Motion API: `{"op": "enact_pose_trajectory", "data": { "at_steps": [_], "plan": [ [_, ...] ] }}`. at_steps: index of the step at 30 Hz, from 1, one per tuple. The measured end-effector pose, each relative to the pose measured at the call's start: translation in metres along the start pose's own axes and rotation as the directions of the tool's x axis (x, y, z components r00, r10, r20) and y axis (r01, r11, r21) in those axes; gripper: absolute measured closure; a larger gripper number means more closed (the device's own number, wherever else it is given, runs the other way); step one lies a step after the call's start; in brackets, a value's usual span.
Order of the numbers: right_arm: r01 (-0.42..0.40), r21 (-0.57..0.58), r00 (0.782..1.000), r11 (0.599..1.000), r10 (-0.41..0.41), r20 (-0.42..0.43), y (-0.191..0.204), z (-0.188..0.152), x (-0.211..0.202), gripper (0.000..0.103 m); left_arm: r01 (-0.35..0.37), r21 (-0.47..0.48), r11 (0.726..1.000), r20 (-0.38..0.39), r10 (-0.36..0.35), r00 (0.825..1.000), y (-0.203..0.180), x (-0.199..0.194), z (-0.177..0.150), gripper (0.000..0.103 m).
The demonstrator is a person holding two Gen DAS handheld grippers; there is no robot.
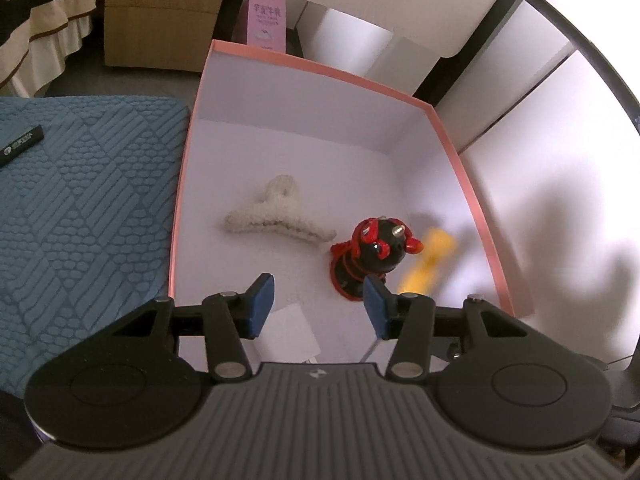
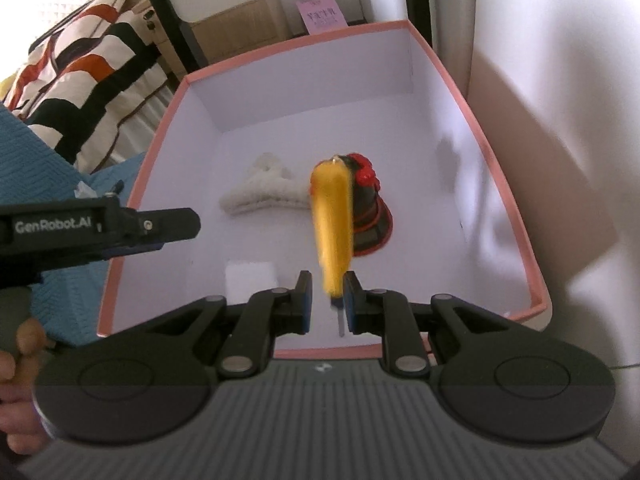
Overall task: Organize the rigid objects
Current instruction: 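Open both grippers to drop the charger and screwdriver into the box, then move both tools back over the blanket toward the plug and USB stick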
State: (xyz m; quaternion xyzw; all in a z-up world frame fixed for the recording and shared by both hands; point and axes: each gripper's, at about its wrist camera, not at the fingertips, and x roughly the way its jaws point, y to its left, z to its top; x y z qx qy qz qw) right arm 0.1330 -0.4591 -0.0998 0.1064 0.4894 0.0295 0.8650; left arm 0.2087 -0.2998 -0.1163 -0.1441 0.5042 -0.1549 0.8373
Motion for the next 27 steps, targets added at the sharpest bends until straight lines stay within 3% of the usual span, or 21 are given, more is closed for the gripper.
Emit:
{"op": "enact_pose_trajectory", "data": {
  "at_steps": [12, 27],
  "plan": [
    [-0.034, -0.04, 0.995, 0.999, 0.037, 0.093, 0.011, 0.016, -0.034, 0.082, -0.001, 0.02, 1.0, 0.108, -0.001, 0.994, -0.005, -0.045, 0.01, 0.047],
    [-0.111, -0.113, 0.954, 0.987, 0.138, 0.267, 0.076, 0.011, -0.106, 0.082, -0.032, 0.088, 0.996, 0.306, 0.004, 0.952, 0.016, -0.169, 0.008, 0.047]
  ]
}}
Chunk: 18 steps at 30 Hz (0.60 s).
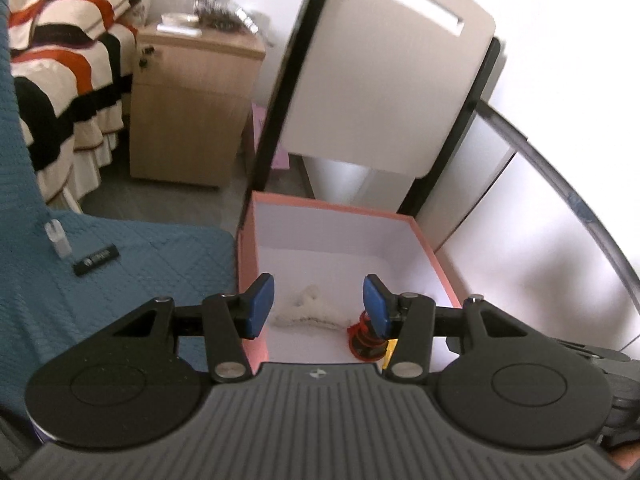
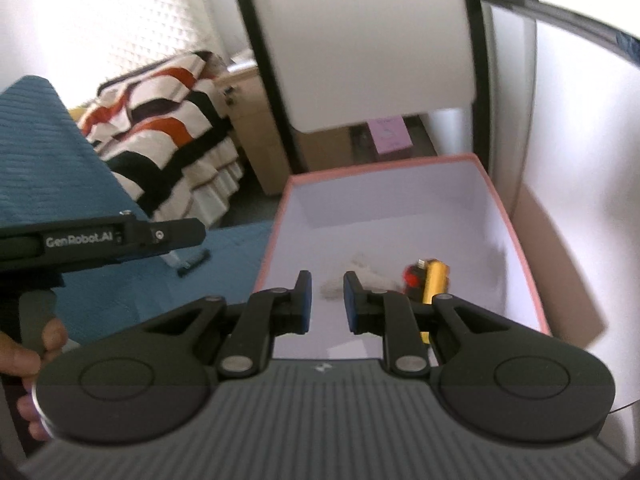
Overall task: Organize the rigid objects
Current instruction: 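Move both tools back over the blanket toward the plug and USB stick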
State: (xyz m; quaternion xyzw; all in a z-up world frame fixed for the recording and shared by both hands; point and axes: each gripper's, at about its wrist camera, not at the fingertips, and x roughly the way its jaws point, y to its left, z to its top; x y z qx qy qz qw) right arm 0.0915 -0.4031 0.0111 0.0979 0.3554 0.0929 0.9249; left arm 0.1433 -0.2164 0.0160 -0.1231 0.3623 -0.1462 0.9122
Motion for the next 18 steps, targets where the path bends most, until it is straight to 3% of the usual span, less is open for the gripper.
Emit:
{"op": "enact_pose_trajectory", "data": {
  "at_steps": [7, 18],
  "plan": [
    [-0.041, -0.04, 0.998, 0.998, 0.043, 0.037, 0.045, -0.005, -0.021, 0.082, -0.027, 0.013, 1.0, 0.049, 0.026, 0.998, 0.034, -0.056, -0.005, 0.047],
    [-0.066, -0.099, 0.997, 0.993, 0.07, 0.034, 0.109, -0.04, -0.022, 0.082, -0.069, 0.024, 0.997, 0.059, 0.068, 0.996, 0.085, -0.097, -0.037, 0.047]
  ]
}}
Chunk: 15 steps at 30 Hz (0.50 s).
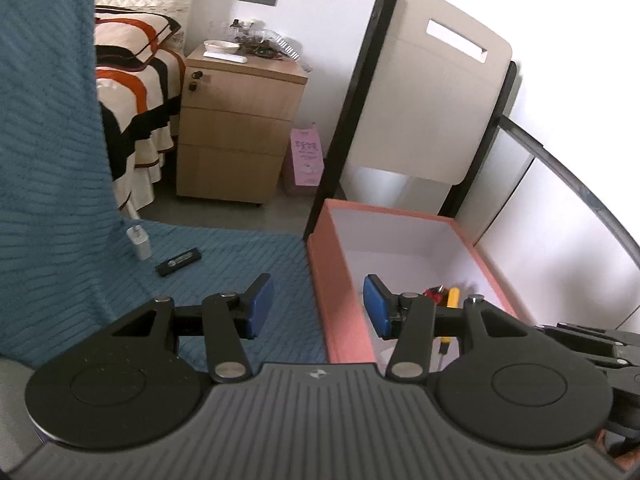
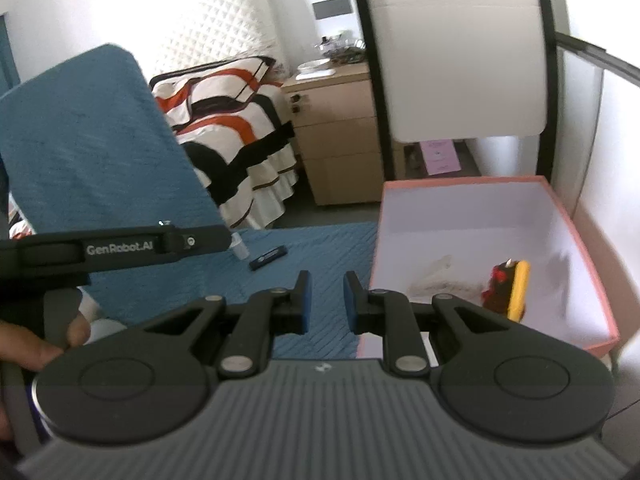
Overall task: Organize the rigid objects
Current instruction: 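Move both tools back over the blanket toward the plug and USB stick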
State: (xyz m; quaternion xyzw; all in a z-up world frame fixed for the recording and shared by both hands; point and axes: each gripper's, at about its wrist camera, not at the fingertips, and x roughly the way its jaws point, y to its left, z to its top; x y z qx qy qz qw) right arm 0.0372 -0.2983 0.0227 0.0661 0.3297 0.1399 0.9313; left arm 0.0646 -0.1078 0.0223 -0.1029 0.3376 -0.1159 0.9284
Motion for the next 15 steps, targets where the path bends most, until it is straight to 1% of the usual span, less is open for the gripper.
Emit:
{"op": "enact_pose_trajectory", "data": {
  "at_steps": [4, 6, 9, 13, 15],
  "plan": [
    [-0.001, -0.001, 1.0, 1.0, 0.001, -0.015, 0.019, -0.015, 0.002, 0.082, -0.003, -0.021, 1.0, -0.014, 0.002, 1.0, 0.018, -0.007, -0.016, 0.047],
    [-0.003, 0.006, 1.0, 1.0, 0.003, -0.012, 0.025, -0.022, 0.001, 0.082, 0.0, -0.016, 1.0, -0.016, 0.0, 1.0, 0.025, -0.01, -0.023, 0.047],
    [0.014, 0.018, 0.999, 1.0, -0.013, -0.031, 0.036, -0.03, 0.005, 0.082, 0.012, -0.012, 1.0, -0.023, -0.012, 1.0, 0.037, -0.012, -0.032, 0.047],
    [0.035, 0.042, 0.999, 0.999, -0.034, -0.029, 0.051, -0.039, 0.01, 0.082, 0.025, -0.019, 1.0, -0.029, -0.025, 0.999, 0.052, -0.012, -0.035, 0.047],
    [0.029, 0.052, 0.999, 0.998, -0.028, -0.027, 0.056, -0.045, 0.012, 0.082, 0.024, -0.014, 1.0, -0.022, -0.024, 0.999, 0.058, -0.014, -0.036, 0.047]
  ]
}}
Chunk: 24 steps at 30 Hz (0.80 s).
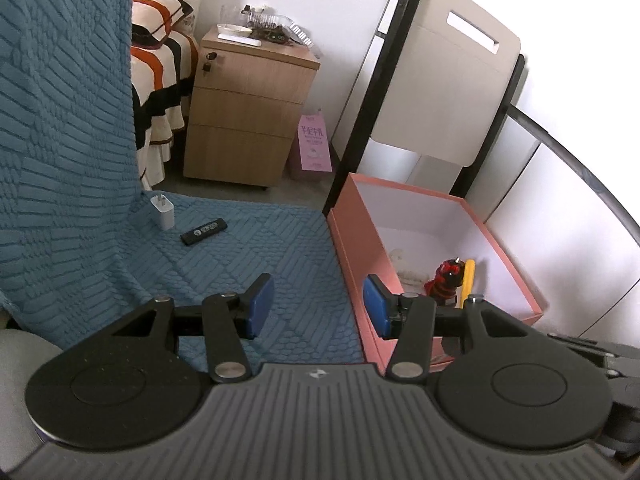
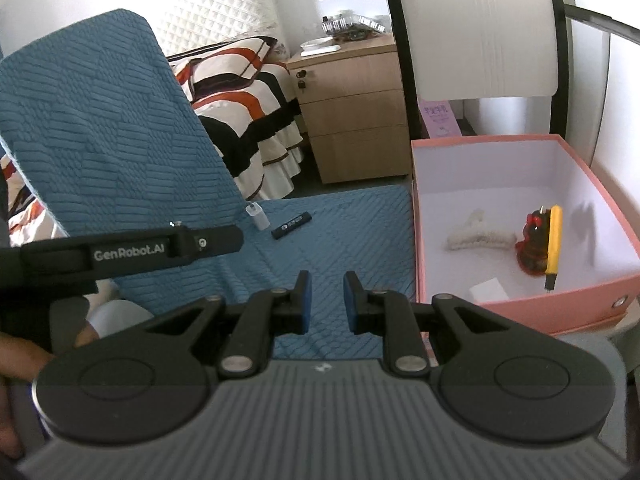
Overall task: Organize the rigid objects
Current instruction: 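Move both tools back over the blanket toward the plug and USB stick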
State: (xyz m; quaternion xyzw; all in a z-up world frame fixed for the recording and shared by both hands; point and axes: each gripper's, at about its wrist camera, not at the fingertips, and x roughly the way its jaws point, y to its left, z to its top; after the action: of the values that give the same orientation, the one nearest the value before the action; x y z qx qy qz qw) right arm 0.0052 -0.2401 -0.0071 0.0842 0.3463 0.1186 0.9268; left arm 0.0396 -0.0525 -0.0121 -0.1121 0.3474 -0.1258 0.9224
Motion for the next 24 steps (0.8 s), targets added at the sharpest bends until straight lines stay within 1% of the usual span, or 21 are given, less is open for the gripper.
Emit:
{"op": "enact_pose_trajectory", "data": {
  "at_steps": [2, 4, 12, 16, 19, 24],
  "plan": [
    [-0.002, -0.011, 1.0, 1.0, 0.002, -0.006, 0.005, -0.006, 0.003, 0.082, -0.006, 0.009, 1.0, 0.003, 0.006, 1.0, 0.006, -0.001, -0.002, 0.047],
    [0.004, -0.028, 1.0, 1.0, -0.004, -0.007, 0.009, -0.012, 0.006, 0.082, 0.009, 0.008, 1.0, -0.016, -0.009, 1.0, 0.014, 0.0, -0.005, 0.047],
    [-0.002, -0.049, 1.0, 0.999, 0.001, -0.02, 0.013, -0.025, 0.017, 0.082, -0.009, -0.039, 0.999, -0.012, 0.009, 1.0, 0.036, 0.005, -0.029, 0.047],
    [-0.004, -0.058, 1.0, 0.998, 0.003, -0.023, 0.009, -0.031, 0.026, 0.082, -0.024, -0.054, 0.998, -0.011, 0.023, 1.0, 0.049, 0.02, -0.039, 0.047],
    [-0.007, -0.058, 1.0, 0.998, 0.005, -0.026, 0.004, -0.037, 0.034, 0.082, -0.024, -0.039, 0.999, -0.03, 0.023, 0.999, 0.052, 0.035, -0.041, 0.047],
    [-0.012, -0.06, 1.0, 0.998, 0.011, -0.022, -0.002, -0.043, 0.045, 0.082, -0.024, -0.031, 0.999, -0.02, 0.024, 1.0, 0.057, 0.047, -0.046, 0.047]
  ]
}}
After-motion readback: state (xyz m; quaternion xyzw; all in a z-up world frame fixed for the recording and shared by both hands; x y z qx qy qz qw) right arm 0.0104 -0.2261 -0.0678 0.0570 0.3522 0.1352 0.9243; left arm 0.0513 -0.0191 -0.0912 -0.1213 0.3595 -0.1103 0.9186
